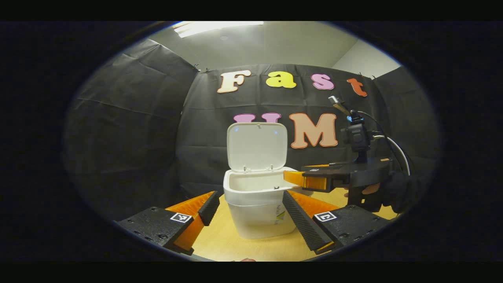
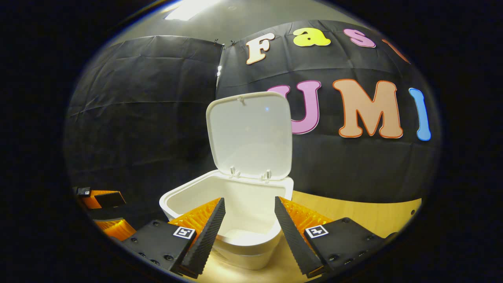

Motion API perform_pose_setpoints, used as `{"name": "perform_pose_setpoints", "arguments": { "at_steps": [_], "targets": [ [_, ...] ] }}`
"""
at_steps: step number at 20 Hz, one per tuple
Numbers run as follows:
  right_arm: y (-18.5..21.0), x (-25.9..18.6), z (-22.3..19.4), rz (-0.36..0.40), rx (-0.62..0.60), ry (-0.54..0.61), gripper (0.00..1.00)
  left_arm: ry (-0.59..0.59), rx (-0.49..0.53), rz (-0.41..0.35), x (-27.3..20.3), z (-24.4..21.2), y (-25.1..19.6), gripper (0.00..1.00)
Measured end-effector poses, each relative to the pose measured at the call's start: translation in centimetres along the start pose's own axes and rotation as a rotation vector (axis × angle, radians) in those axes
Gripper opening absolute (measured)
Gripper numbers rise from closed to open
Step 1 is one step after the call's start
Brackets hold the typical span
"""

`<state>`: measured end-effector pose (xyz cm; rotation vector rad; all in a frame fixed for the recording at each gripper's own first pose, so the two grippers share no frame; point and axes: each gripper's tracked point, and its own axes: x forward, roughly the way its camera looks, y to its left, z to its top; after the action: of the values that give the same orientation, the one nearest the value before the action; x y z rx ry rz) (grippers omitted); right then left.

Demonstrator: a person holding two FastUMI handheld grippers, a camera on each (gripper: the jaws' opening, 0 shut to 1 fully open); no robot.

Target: Press the lid of the desktop garbage bin to open it, pick up the crumpled paper on the desktop and throw it into the bin, then pick up the pop can on the desktop and drop it into the bin, and finally close the garbage bin lid.

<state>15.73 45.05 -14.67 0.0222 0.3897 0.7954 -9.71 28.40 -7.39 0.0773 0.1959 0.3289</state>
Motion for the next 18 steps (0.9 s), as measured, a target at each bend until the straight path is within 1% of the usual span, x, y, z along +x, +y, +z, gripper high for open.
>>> {"name": "perform_pose_setpoints", "arguments": {
  "at_steps": [1,3,5,7,10,13,15,18],
  "targets": [
    [-1.0,-1.5,1.1,-0.024,-0.012,-0.041,0.87,-0.003,-0.003,-0.022,0.1,0.1,-1.1,0.96],
    [-4.0,-6.0,4.1,-0.099,-0.048,-0.148,0.89,-0.012,-0.009,-0.075,0.4,0.3,-3.8,0.96],
    [-8.0,-11.6,6.7,-0.196,-0.08,-0.245,0.94,-0.01,-0.02,-0.137,0.7,0.0,-7.1,0.94],
    [-12.4,-17.0,7.8,-0.306,-0.1,-0.304,0.95,-0.002,-0.037,-0.206,0.7,-0.6,-10.9,0.94],
    [-18.6,-24.8,7.1,-0.464,-0.102,-0.312,0.96,0.01,-0.043,-0.308,0.5,-1.7,-17.1,0.94],
    [-23.7,-32.1,5.8,-0.602,-0.069,-0.312,0.95,0.03,-0.029,-0.385,0.2,-3.4,-22.6,0.94],
    [-26.7,-36.7,4.5,-0.682,-0.032,-0.314,0.96,0.051,-0.03,-0.418,0.0,-5.0,-25.7,0.94],
    [-30.1,-42.2,1.6,-0.776,0.019,-0.287,0.96,0.079,-0.034,-0.428,0.2,-8.1,-29.1,0.94]
  ]
}}
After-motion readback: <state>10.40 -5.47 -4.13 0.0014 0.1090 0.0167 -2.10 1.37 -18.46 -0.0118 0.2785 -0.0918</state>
